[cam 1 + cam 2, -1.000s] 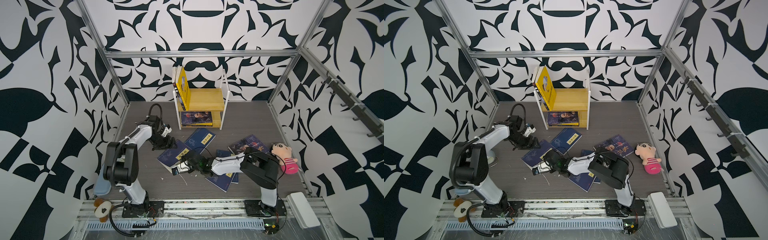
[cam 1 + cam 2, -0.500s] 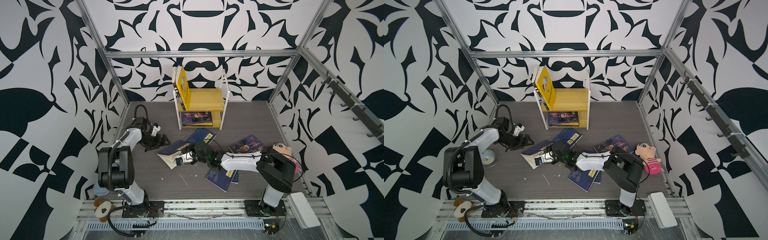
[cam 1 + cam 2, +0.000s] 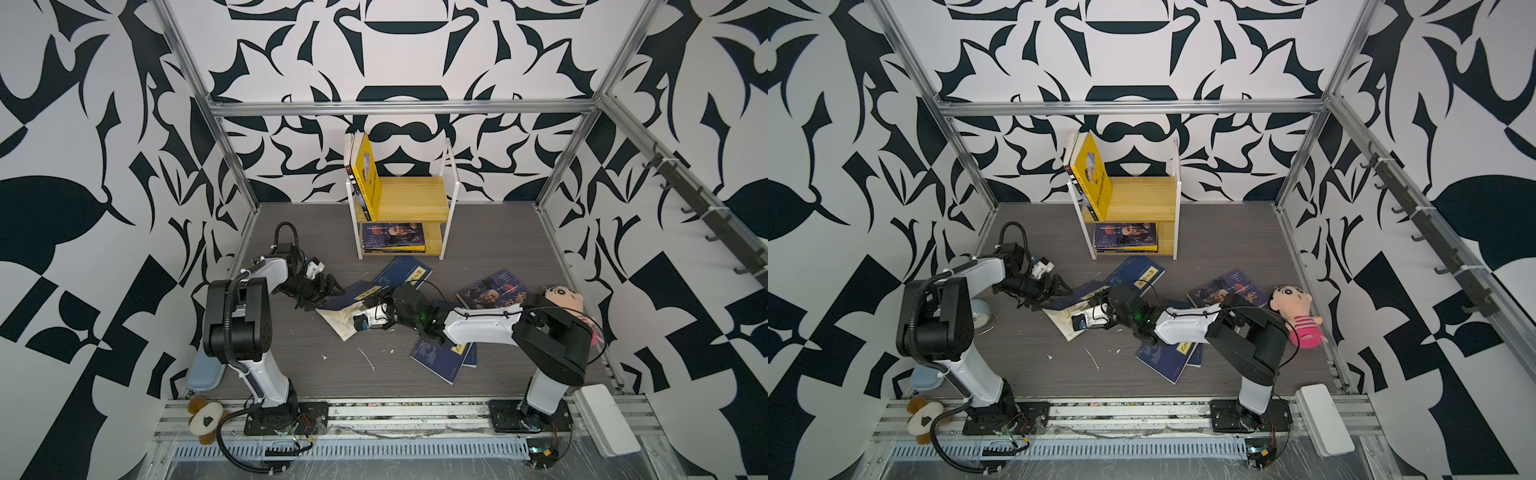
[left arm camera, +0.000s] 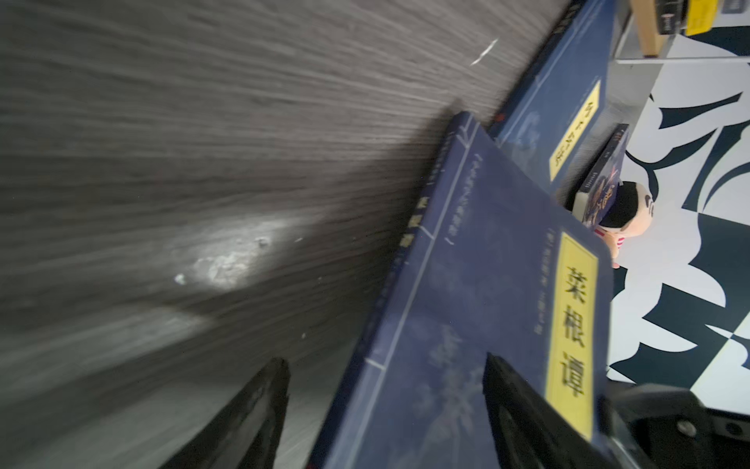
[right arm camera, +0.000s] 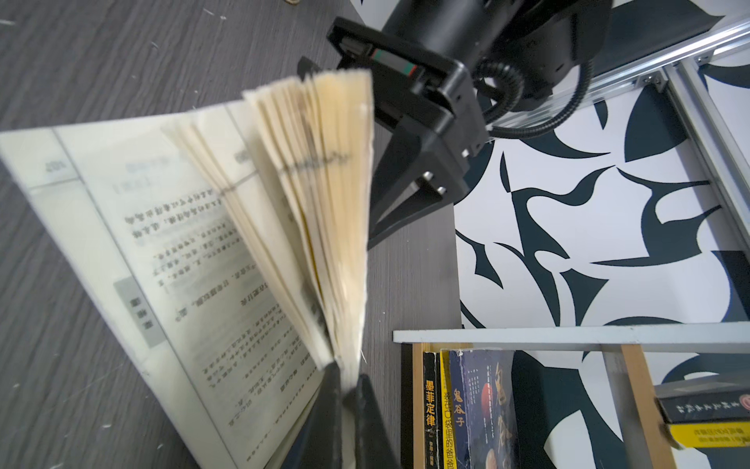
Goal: Stacking books/files
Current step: Pick up the book at the center of the table, then pass the book.
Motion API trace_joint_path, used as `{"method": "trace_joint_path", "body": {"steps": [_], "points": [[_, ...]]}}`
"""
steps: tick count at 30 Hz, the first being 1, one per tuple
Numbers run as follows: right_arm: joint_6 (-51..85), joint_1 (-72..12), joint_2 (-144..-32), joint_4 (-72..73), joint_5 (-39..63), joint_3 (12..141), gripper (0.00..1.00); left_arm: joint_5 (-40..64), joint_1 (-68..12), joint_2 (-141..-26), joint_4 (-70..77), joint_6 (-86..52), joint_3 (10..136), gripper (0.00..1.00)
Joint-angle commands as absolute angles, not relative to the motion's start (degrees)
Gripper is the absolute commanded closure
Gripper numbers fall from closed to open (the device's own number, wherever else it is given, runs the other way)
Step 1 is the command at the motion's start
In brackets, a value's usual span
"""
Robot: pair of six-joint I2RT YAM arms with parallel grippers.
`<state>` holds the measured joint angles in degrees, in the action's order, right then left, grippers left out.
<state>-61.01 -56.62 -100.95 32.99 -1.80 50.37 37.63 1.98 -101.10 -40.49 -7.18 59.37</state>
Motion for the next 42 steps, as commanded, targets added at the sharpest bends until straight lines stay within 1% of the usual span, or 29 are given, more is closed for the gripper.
{"method": "trace_joint_path", "body": {"steps": [1, 4, 9, 11, 13, 15, 16, 17, 18, 20, 22, 23, 24, 25, 26, 29, 32, 35, 38, 42], "points": [[-59.3, -56.1, -99.8, 39.1, -3.4, 50.3, 1.0, 42.8, 2.0, -103.5, -43.1, -10.0, 60.4, 0.24], [-58.6, -56.1, -99.9, 39.7, -3.4, 49.5, 1.0, 46.7, 1.4, -104.1, -43.2, -11.3, 60.6, 0.3], [-58.1, -57.0, -100.3, 38.7, -4.3, 47.8, 1.0, 54.4, 1.4, -102.3, -43.2, -14.6, 61.5, 0.49], [-57.5, -57.8, -100.2, 36.6, -3.7, 47.2, 1.0, 54.4, 1.5, -100.8, -42.9, -14.9, 61.4, 0.6], [-56.8, -58.7, -100.1, 33.9, -3.6, 47.1, 1.0, 52.9, 1.7, -99.1, -42.6, -14.9, 61.0, 0.74], [-55.6, -59.5, -99.5, 30.9, -3.6, 47.3, 1.0, 51.8, 2.2, -97.4, -42.2, -14.9, 60.2, 0.86], [-54.9, -59.9, -98.9, 28.9, -3.4, 47.5, 0.94, 51.2, 2.4, -96.4, -42.0, -14.8, 59.9, 0.9], [-54.0, -60.2, -98.2, 27.0, -3.2, 47.8, 0.85, 50.7, 2.8, -95.3, -41.8, -14.8, 59.6, 0.95], [-53.0, -60.5, -97.4, 25.1, -3.3, 48.0, 0.74, 50.3, 3.3, -94.0, -41.4, -14.8, 59.3, 1.0], [-51.0, -61.1, -95.2, 20.2, -3.2, 48.9, 0.59, 49.6, 4.4, -91.2, -40.9, -14.9, 59.0, 1.0], [-47.8, -61.8, -92.9, 14.5, -2.8, 50.4, 0.49, 48.7, 5.9, -87.8, -40.1, -15.2, 58.4, 1.0], [-45.8, -62.4, -91.7, 12.0, -2.7, 51.2, 0.37, 48.5, 6.8, -85.6, -39.3, -15.8, 58.0, 1.0], [-43.7, -63.2, -90.4, 11.1, -3.0, 51.7, 0.34, 48.5, 7.9, -83.5, -38.3, -16.6, 57.5, 1.0], [-41.3, -64.1, -89.3, 11.3, -3.4, 52.1, 0.25, 48.7, 8.7, -81.5, -37.0, -17.4, 57.0, 1.0], [-37.1, -64.4, -88.0, 12.0, -3.3, 52.5, 0.19, 49.4, 9.9, -79.0, -34.9, -18.5, 56.1, 1.0], [-20.8, -63.6, -85.0, 13.6, -2.4, 54.9, 0.18, 52.2, 12.7, -70.3, -27.6, -21.8, 53.1, 1.0], [-5.9, -61.4, -83.9, 16.9, 2.4, 56.3, 0.19, 55.5, 13.8, -63.8, -19.8, -24.5, 50.7, 1.0], [9.0, -59.4, -84.0, 22.1, 3.8, 57.6, 0.2, 57.5, 13.8, -63.0, -16.7, -30.1, 51.1, 1.0], [24.9, -56.7, -84.8, 35.4, 6.7, 54.9, 0.2, 59.0, 13.9, -61.9, -13.0, -30.7, 51.8, 1.0], [43.7, -54.4, -88.1, 50.7, 5.0, 52.8, 0.21, 60.7, 13.8, -61.8, -8.3, -31.8, 53.3, 1.0]]}}
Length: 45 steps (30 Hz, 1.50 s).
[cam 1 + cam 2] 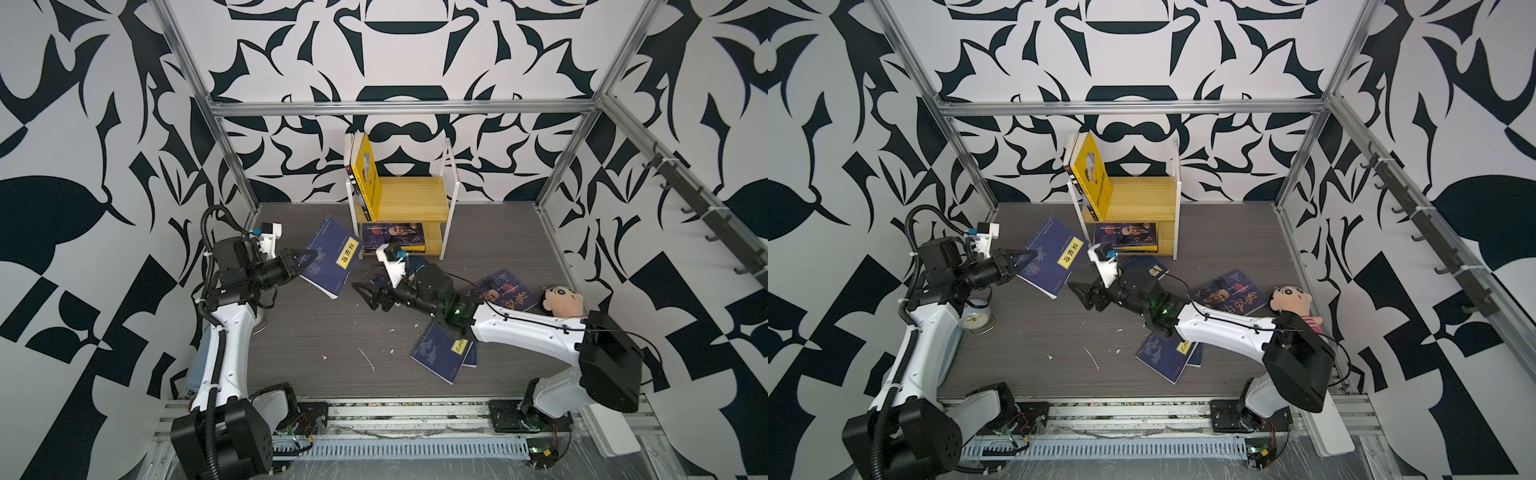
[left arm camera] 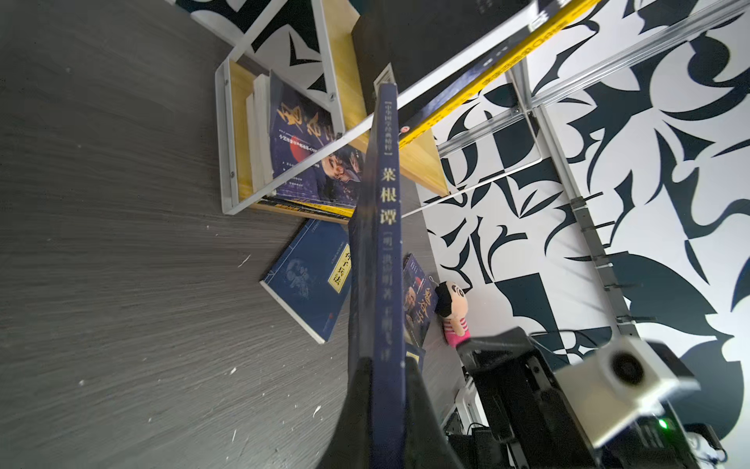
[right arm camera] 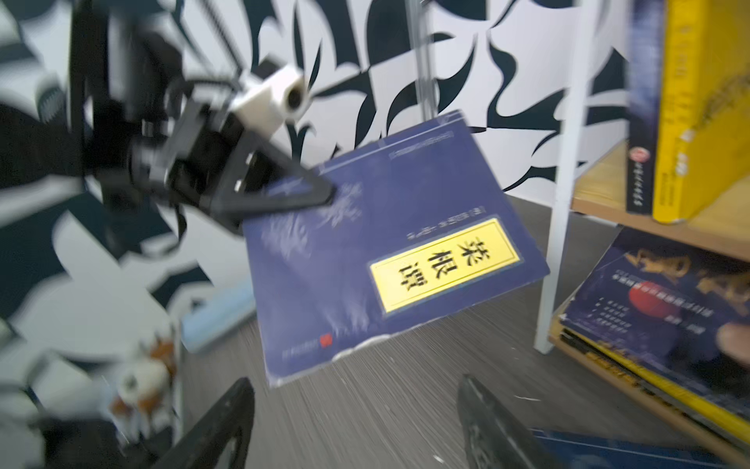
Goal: Stacking books/files
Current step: Pass the book.
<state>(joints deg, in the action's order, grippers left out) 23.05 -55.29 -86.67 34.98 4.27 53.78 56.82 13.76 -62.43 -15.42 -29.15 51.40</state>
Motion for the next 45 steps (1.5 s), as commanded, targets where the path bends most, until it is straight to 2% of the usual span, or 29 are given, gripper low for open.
{"method": "trace_joint_path", "body": {"steps": [1, 5, 9, 10, 19, 21, 22, 23, 25, 26, 27, 29, 30, 31, 33, 35, 36, 39, 45], "points": [[45.9, -54.3, -88.6, 52.9, 4.6, 52.7, 0.21, 61.4, 13.8, -61.8, -6.2, -33.0, 53.2, 1.0], [54.2, -54.2, -91.8, 59.6, 3.1, 52.5, 0.21, 64.7, 13.5, -62.3, 9.5, -43.6, 51.5, 1.0], [62.4, -53.4, -96.0, 68.3, 3.7, 52.5, 0.21, 64.9, 12.9, -63.3, 40.6, -63.8, 45.5, 1.0], [63.5, -53.2, -97.1, 70.6, 4.3, 52.7, 0.2, 64.7, 12.6, -63.6, 44.5, -66.2, 44.7, 1.0], [67.1, -52.4, -101.9, 78.2, 6.2, 56.2, 0.2, 67.2, 10.1, -62.9, 45.6, -66.4, 42.9, 1.0], [67.7, -52.0, -102.9, 78.8, 6.4, 57.6, 0.23, 67.9, 9.7, -62.6, 46.4, -67.4, 42.4, 1.0], [67.6, -51.9, -103.4, 79.4, 6.9, 58.4, 0.26, 68.2, 9.7, -62.6, 46.4, -67.6, 42.3, 1.0], [66.9, -51.8, -103.7, 79.9, 7.7, 59.3, 0.34, 68.4, 9.6, -62.4, 46.4, -67.5, 42.2, 1.0], [65.2, -51.7, -103.9, 79.8, 9.6, 61.0, 0.59, 68.4, 9.5, -62.1, 45.9, -66.7, 41.8, 1.0], [64.1, -51.5, -103.8, 79.6, 10.3, 61.4, 0.79, 68.4, 9.5, -62.1, 44.8, -65.9, 42.0, 1.0], [63.0, -51.3, -103.4, 79.3, 11.2, 61.6, 0.97, 68.5, 9.5, -62.1, 43.1, -65.1, 42.7, 0.88], [60.7, -50.3, -101.7, 78.1, 12.5, 60.7, 1.0, 69.9, 9.7, -62.3, 38.7, -61.7, 45.3, 0.52], [58.6, -49.7, -100.2, 76.6, 13.2, 59.6, 1.0, 70.8, 10.2, -62.2, 31.4, -56.7, 47.7, 0.4], [56.3, -49.1, -98.6, 74.7, 14.2, 58.7, 1.0, 71.3, 10.7, -62.2, 23.5, -50.7, 50.3, 0.34], [48.9, -48.0, -94.2, 67.6, 16.6, 57.1, 1.0, 70.6, 12.0, -63.6, -9.0, -27.0, 60.4, 0.22], [39.5, -47.6, -89.6, 57.6, 19.5, 56.8, 1.0, 65.3, 11.6, -67.5, -40.6, 2.7, 73.7, 0.16], [33.9, -47.5, -87.2, 51.6, 21.7, 57.0, 1.0, 63.0, 11.2, -68.8, -47.9, 9.5, 77.5, 0.09], [18.0, -47.5, -82.4, 33.9, 26.9, 59.0, 1.0, 59.0, 11.3, -69.5, -52.2, 17.3, 82.2, 0.05], [-8.4, -47.5, -80.3, 2.0, 33.6, 66.5, 1.0, 61.4, 9.4, -72.5, -68.5, 34.8, 90.7, 0.03]]}}
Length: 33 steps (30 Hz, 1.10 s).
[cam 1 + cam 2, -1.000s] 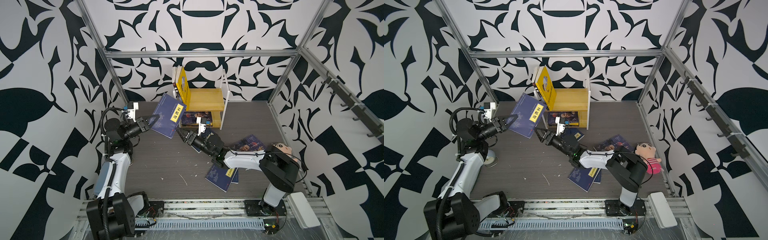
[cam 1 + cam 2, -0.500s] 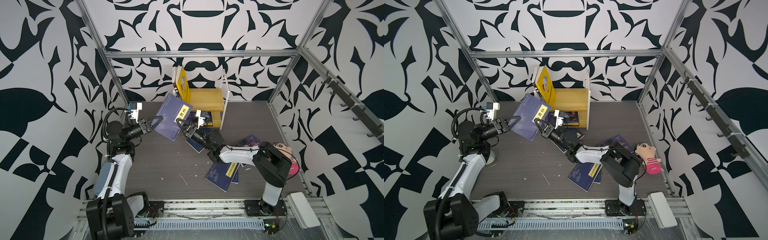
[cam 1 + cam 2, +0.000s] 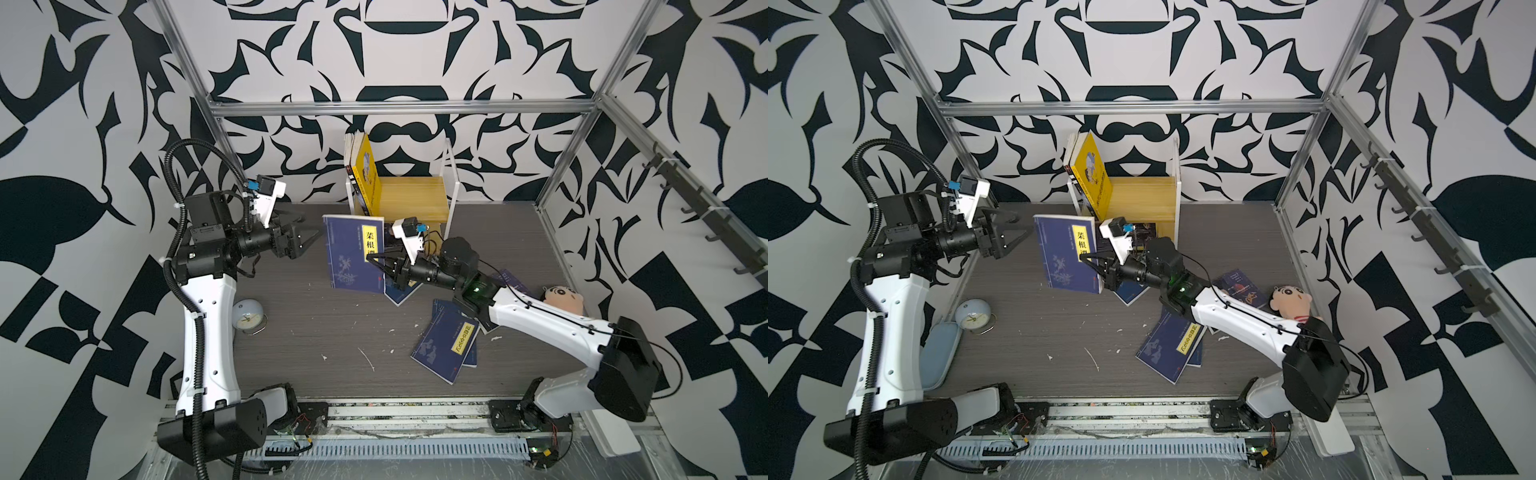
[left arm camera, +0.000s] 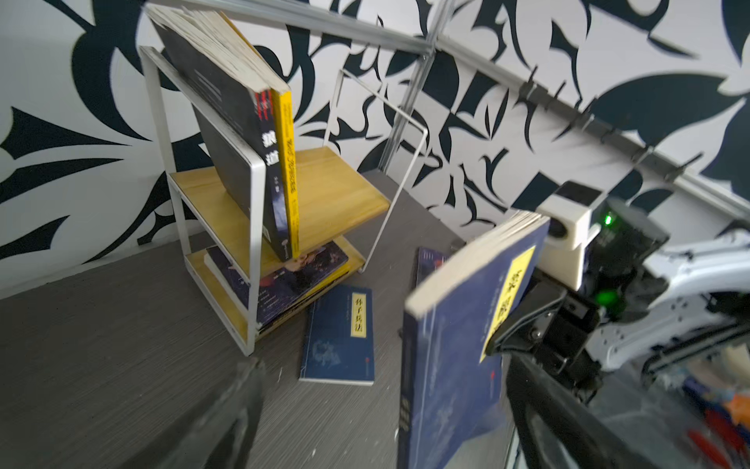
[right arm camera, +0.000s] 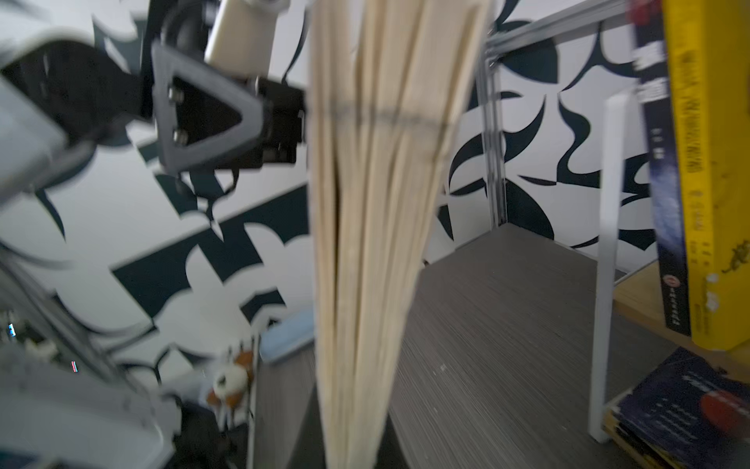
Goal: Stacking books/files
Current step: Pass the book.
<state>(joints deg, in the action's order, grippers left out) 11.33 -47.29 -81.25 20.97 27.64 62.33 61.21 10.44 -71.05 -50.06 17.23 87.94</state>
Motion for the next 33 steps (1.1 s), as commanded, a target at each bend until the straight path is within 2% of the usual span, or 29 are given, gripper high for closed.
{"method": "trace_joint_path", "body": {"steps": [1, 5, 9, 11, 14, 19, 20, 22, 25, 26, 28, 29, 30, 31, 33], "points": [[-11.1, -47.5, -80.3, -0.9, 33.7, 67.4, 1.0, 61.0, 8.4, -72.6, -70.7, 37.6, 91.1, 0.01], [-19.6, -47.2, -82.0, -11.5, 35.1, 72.1, 1.0, 55.0, 0.3, -72.5, -76.1, 43.3, 90.4, 0.0], [-22.0, -46.8, -84.4, -14.8, 38.0, 75.4, 1.0, 49.1, -7.5, -72.6, -75.4, 43.3, 87.5, 0.0], [-22.3, -46.8, -85.2, -15.3, 38.9, 76.6, 1.0, 49.5, -8.1, -74.6, -75.4, 42.0, 87.1, 0.05], [-22.9, -46.1, -85.7, -15.7, 40.5, 77.6, 1.0, 49.1, -8.3, -74.9, -75.3, 41.0, 86.4, 0.24], [-22.9, -44.5, -85.7, -16.3, 42.7, 79.3, 1.0, 46.6, -9.0, -74.5, -75.2, 41.4, 84.0, 0.26], [-22.9, -44.2, -85.6, -16.3, 43.3, 79.5, 1.0, 46.6, -9.1, -74.5, -75.3, 41.6, 83.5, 0.29], [-22.9, -43.7, -85.9, -16.6, 43.7, 80.1, 1.0, 47.2, -9.3, -74.3, -75.3, 41.4, 82.8, 0.41], [-22.9, -43.5, -86.3, -17.6, 41.7, 81.3, 1.0, 48.3, -9.3, -73.7, -73.8, 39.1, 82.7, 0.85], [-22.8, -43.6, -86.0, -17.3, 39.9, 81.2, 0.93, 48.2, -9.2, -73.5, -72.0, 36.8, 82.3, 1.0], [-22.2, -43.6, -84.5, -15.6, 33.6, 79.4, 0.69, 48.2, -8.5, -71.1, -67.3, 31.1, 81.5, 1.0], [-21.9, -43.7, -83.3, -13.8, 29.0, 78.1, 0.6, 48.2, -7.8, -70.3, -63.6, 26.7, 80.8, 1.0], [-21.0, -44.2, -81.9, -11.0, 22.6, 76.6, 0.45, 48.2, -6.6, -69.8, -59.6, 20.9, 80.0, 1.0], [-20.7, -45.0, -80.7, -8.7, 16.6, 75.2, 0.4, 48.2, -5.3, -69.3, -55.2, 15.5, 79.2, 1.0], [-24.1, -48.6, -78.3, -4.0, 2.8, 72.3, 0.2, 47.1, -2.4, -68.5, -45.7, 0.9, 77.4, 1.0]]}}
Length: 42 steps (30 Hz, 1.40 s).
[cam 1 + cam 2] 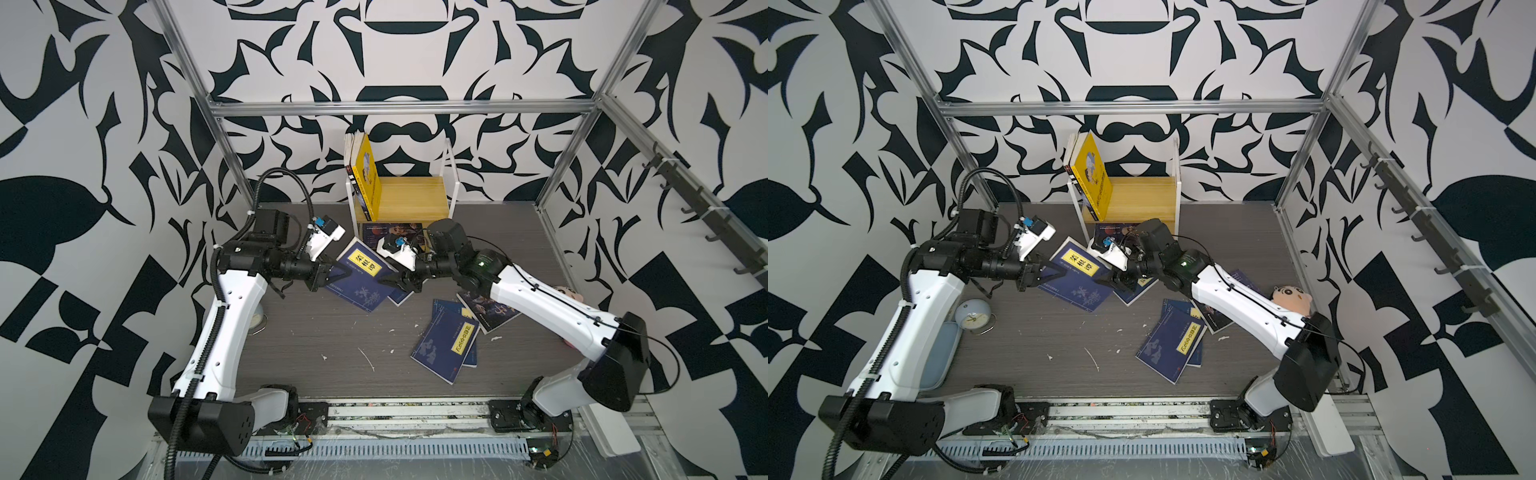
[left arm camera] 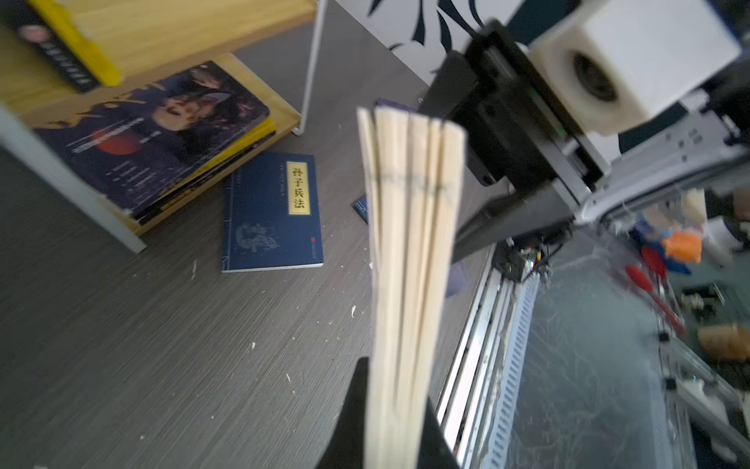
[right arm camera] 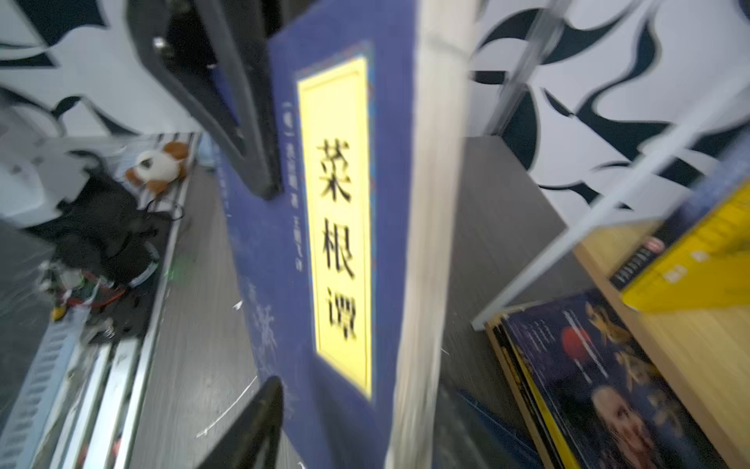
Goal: Stacking books/files
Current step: Pass the book.
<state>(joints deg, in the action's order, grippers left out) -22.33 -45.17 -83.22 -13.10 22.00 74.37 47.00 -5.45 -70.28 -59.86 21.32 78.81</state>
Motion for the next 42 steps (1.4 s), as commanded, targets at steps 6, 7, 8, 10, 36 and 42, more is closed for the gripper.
{"method": "trace_joint_path", "body": {"steps": [6, 7, 8, 10, 36, 42], "points": [[-40.3, -63.6, -80.9, 6.2, -25.1, 72.0, 0.19, 50.8, 0.7, -69.3, -35.5, -21.0, 76.6, 1.0], [-42.2, -65.9, -82.3, 8.3, -28.0, 72.7, 0.2, 51.4, 0.8, -69.3, -34.7, -23.2, 76.7, 1.0], [-43.4, -67.0, -83.3, 9.5, -29.5, 73.0, 0.2, 51.5, 0.8, -69.4, -34.1, -24.8, 76.7, 1.0], [-44.8, -68.9, -86.7, 11.8, -32.9, 74.8, 0.22, 51.6, 1.0, -69.7, -32.8, -28.0, 76.6, 1.0], [-45.2, -66.0, -94.5, 21.1, -41.4, 79.7, 1.0, 48.9, 6.6, -67.5, -32.6, -26.1, 74.2, 0.35], [-20.5, -56.9, -81.8, 11.4, -29.7, 77.0, 1.0, 36.5, 9.2, -66.7, -36.3, -16.1, 74.0, 0.1]]}}
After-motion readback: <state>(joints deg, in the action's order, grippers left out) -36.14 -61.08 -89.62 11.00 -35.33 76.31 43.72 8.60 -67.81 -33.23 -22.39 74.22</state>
